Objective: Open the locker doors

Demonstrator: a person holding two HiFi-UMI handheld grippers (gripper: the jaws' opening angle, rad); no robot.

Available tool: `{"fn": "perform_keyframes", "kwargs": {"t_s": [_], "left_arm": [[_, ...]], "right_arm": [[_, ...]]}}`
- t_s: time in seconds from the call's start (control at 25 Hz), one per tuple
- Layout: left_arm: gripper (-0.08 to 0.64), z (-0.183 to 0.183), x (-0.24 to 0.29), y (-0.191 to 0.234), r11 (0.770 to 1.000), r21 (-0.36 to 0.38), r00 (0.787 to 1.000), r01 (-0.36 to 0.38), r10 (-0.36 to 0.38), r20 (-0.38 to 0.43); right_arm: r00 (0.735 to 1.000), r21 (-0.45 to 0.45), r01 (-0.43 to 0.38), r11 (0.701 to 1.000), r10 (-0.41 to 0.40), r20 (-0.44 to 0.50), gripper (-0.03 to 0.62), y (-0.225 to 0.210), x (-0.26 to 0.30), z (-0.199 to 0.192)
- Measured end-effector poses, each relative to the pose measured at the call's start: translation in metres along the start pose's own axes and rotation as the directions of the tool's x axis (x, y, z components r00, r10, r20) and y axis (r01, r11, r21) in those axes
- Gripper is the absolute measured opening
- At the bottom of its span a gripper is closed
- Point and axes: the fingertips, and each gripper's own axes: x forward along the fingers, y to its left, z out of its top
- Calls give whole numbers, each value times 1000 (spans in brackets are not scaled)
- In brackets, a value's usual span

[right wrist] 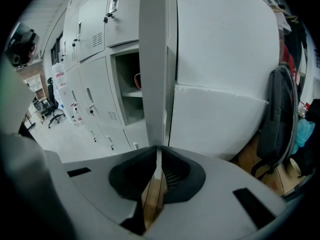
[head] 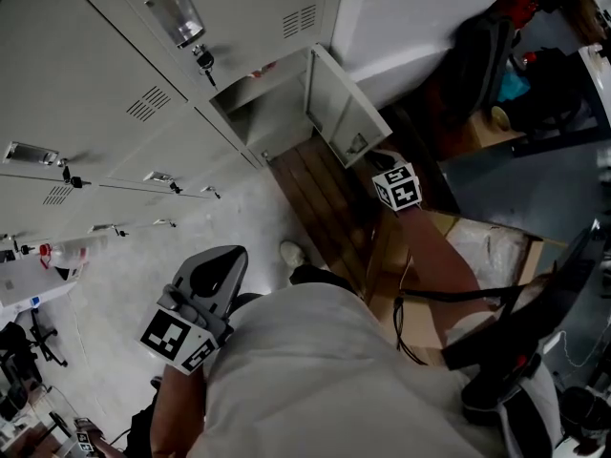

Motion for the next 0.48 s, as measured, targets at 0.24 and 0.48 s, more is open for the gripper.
{"fn": "perform_keyframes", "kwargs": {"t_s": [0.24,0.48], "left_arm": [[9,1,2,2,1000,9,1000,-3,3,-12],[9,4,3,0,1000,21,1000,2,-2,-14]], "right_arm": [[1000,20,18,1000,-18,-1,37,-16,1,-1],[999,31,48,998,-48,-7,31,-26,0,-1]]}}
